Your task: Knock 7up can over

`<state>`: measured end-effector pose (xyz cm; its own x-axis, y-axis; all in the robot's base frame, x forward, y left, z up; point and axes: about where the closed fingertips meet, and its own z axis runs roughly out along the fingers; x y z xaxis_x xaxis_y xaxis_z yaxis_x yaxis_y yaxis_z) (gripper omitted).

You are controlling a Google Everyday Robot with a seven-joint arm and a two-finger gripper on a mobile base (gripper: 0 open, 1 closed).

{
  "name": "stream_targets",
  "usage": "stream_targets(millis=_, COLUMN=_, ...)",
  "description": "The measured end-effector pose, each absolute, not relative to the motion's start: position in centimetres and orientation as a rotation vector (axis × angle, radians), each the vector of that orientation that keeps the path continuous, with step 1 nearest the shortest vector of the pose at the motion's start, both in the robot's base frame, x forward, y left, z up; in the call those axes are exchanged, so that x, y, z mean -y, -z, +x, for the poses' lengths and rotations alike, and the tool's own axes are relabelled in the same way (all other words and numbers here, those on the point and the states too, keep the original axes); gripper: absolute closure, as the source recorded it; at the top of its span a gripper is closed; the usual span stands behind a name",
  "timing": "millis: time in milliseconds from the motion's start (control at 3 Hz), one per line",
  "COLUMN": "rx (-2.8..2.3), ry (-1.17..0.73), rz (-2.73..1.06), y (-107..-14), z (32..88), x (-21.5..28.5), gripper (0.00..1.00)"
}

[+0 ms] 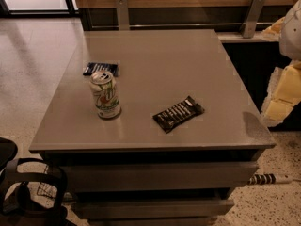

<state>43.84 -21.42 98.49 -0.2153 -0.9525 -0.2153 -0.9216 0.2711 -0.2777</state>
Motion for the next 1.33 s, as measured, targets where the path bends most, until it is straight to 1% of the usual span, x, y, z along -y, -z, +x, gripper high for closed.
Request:
stream_targets(millis=333, rx=-2.202, ry=0.126, rz=-1.703, y=-98.6, z=43.9, x=21.3, gripper=0.0)
stream_targets(millis=1000, rx=-2.055, ry=-0.145, rz=-1.568, y=-97.3, z=45.6, x=14.3, gripper=0.0)
stream_targets(millis=1333, rx=-1.91, ry=-0.326, rz=-1.499, y=-95.5, z=46.3, x=8.4, gripper=0.0)
